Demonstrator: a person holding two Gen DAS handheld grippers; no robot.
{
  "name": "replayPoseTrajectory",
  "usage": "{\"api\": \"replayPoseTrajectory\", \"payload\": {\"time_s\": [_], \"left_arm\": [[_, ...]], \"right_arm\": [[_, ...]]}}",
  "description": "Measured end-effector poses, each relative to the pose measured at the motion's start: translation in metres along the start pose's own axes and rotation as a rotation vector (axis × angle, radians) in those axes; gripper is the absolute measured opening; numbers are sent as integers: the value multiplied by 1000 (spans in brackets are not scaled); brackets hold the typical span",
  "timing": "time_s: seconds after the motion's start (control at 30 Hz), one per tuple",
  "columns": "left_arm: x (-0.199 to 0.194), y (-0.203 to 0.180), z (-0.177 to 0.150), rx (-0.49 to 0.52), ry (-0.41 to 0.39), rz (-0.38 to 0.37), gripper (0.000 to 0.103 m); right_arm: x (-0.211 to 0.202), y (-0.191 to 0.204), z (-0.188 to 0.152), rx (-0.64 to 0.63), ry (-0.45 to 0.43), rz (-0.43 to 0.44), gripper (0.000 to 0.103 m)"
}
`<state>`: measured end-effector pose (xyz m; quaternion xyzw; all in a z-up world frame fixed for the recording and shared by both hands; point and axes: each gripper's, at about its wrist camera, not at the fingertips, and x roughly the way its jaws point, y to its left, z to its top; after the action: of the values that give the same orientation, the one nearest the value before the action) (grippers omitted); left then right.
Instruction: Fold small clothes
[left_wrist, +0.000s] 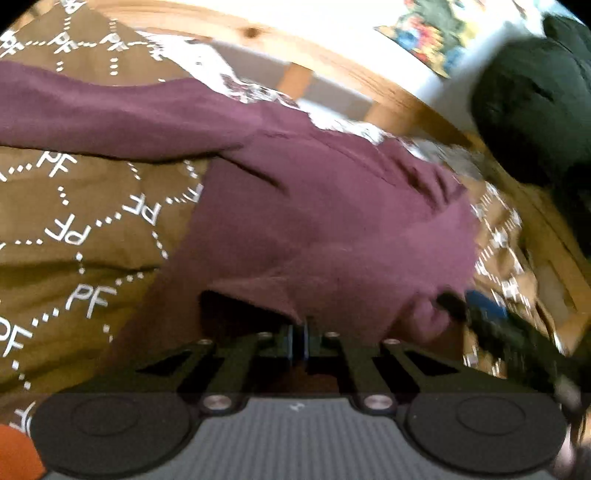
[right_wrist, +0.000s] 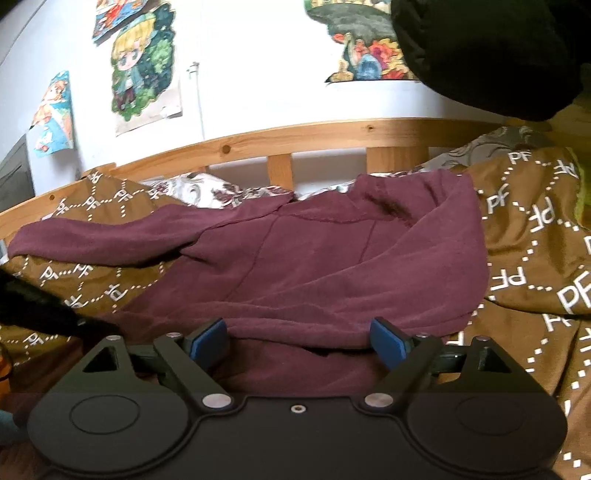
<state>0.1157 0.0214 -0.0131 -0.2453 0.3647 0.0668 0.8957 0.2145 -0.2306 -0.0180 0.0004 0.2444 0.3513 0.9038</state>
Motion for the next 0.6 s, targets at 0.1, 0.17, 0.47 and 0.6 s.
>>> {"api": "replayPoseTrajectory", "payload": {"time_s": [0.1,0.17,0.47,0.6], "left_arm": [[-3,-1,-13,35,59,-28,4],[-4,1,-19,40,82,-28,4],[-5,2,-18,52,110,14,40],[-15,-9,-14,127,38,29,87]], "right_arm": [[-1,-9,2,40,-6,-29,86],[0,-16,2,76,-2,-47,86],[0,-47,4,127,-23,-163,86],[3,-66,9,130,-60,-210,86]]}}
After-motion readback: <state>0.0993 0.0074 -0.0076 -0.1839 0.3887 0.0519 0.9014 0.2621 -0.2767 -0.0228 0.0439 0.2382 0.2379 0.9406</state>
